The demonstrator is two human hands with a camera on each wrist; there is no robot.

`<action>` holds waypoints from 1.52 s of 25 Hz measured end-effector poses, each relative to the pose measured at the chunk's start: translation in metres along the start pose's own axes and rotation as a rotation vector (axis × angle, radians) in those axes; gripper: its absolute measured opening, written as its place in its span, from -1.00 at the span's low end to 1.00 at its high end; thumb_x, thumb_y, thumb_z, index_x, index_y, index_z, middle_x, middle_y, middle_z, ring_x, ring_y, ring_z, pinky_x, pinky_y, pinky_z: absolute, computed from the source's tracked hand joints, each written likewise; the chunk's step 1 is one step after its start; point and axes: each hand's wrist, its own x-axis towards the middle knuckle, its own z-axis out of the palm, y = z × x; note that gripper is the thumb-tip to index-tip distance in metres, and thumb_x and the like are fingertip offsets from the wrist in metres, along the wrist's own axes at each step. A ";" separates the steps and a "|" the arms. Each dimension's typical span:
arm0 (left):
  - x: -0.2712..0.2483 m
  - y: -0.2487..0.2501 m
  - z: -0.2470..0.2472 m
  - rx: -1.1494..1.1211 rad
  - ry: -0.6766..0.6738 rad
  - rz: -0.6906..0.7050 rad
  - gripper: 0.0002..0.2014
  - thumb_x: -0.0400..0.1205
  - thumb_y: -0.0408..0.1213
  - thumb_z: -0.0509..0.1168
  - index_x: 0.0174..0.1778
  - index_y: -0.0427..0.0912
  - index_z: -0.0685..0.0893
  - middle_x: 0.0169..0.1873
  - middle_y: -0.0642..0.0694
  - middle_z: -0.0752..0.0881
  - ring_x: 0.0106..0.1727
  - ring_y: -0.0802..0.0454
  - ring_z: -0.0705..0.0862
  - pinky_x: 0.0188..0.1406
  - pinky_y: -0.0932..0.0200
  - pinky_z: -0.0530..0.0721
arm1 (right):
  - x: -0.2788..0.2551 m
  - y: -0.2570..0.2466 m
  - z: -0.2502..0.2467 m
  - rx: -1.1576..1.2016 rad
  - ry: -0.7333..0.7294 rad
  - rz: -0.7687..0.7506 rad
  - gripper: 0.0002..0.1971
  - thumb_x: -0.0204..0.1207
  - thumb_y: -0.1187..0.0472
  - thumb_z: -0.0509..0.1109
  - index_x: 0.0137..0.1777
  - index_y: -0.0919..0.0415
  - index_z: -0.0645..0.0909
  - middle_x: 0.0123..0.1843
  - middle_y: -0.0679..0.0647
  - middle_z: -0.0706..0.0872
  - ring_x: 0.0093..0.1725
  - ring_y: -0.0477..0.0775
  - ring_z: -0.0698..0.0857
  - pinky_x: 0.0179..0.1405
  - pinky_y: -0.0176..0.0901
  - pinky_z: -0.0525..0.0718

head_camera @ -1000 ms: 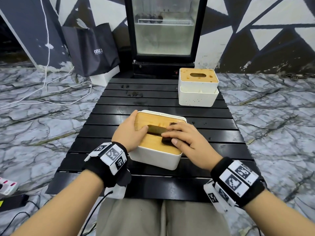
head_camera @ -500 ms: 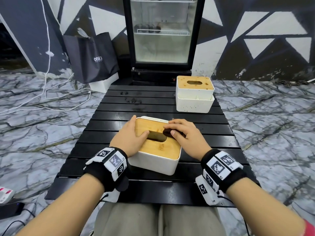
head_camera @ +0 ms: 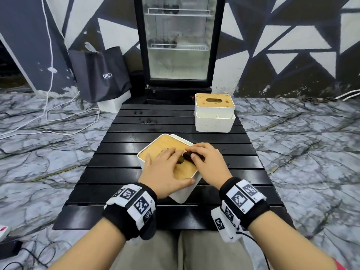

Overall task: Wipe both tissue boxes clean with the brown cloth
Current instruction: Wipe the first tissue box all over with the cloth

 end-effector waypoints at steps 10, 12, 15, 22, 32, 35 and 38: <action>-0.014 -0.059 -0.035 -0.266 -0.117 -0.094 -0.13 0.46 0.02 0.47 0.62 0.08 0.13 0.64 0.00 0.13 0.63 0.07 0.16 0.63 0.02 0.09 | -0.059 -0.020 -0.022 -0.078 -0.303 -0.211 -0.69 0.54 0.23 0.32 0.25 -0.06 0.61 0.25 -0.18 0.54 0.23 -0.27 0.41 0.20 -0.74 0.13; -0.011 -0.060 -0.036 -0.350 -0.127 -0.112 -0.18 0.54 -0.10 0.41 0.64 0.02 0.08 0.63 0.00 0.16 0.61 0.06 0.20 0.55 0.16 0.15 | -0.058 -0.027 -0.026 -0.063 -0.323 -0.249 -0.67 0.51 0.25 0.35 0.25 -0.02 0.60 0.18 -0.24 0.52 0.20 -0.32 0.40 0.19 -0.76 0.12; 0.003 -0.050 -0.025 -0.439 -0.053 -0.232 -0.25 0.63 -0.02 0.27 0.66 -0.03 0.03 0.63 -0.06 0.21 0.60 -0.04 0.26 0.51 0.06 0.24 | -0.041 -0.028 -0.033 0.005 -0.157 -0.223 -0.71 0.46 0.23 0.40 0.18 -0.02 0.62 0.17 -0.22 0.53 0.21 -0.26 0.47 0.19 -0.70 0.24; 0.026 -0.034 -0.001 -0.408 0.135 -0.314 -0.56 0.64 0.03 0.21 0.41 -0.04 0.44 0.16 -0.15 0.68 0.22 -0.21 0.61 0.17 0.02 0.55 | -0.030 -0.019 0.001 -0.249 -0.338 -0.389 -0.58 0.59 0.13 0.13 0.44 0.13 0.41 0.50 0.10 0.43 0.56 0.09 0.19 0.52 -0.35 -0.14; 0.027 -0.042 0.003 -0.505 0.184 -0.263 -0.61 0.61 0.01 0.25 0.37 0.09 0.50 -0.04 0.05 0.65 0.12 -0.06 0.64 0.07 0.09 0.59 | 0.032 0.011 -0.024 -0.320 -0.323 -0.249 -0.61 0.65 0.22 0.12 0.48 0.09 0.36 0.51 0.05 0.39 0.53 0.04 0.26 0.46 -0.34 0.01; 0.028 -0.041 0.005 -0.499 0.198 -0.273 -0.60 0.62 0.00 0.25 0.39 0.08 0.49 0.00 0.01 0.67 0.13 -0.09 0.64 0.13 0.01 0.61 | 0.029 0.012 -0.019 -0.259 -0.296 -0.246 -0.62 0.64 0.21 0.14 0.46 0.10 0.39 0.49 0.06 0.42 0.52 0.06 0.28 0.47 -0.32 0.02; 0.028 -0.039 0.006 -0.487 0.221 -0.280 -0.61 0.62 -0.02 0.25 0.37 0.06 0.50 0.07 -0.05 0.71 0.14 -0.13 0.64 0.16 0.00 0.60 | -0.001 0.002 -0.005 -0.216 -0.339 -0.364 -0.56 0.57 0.10 0.09 0.44 0.08 0.42 0.47 0.05 0.45 0.50 0.04 0.29 0.49 -0.30 0.03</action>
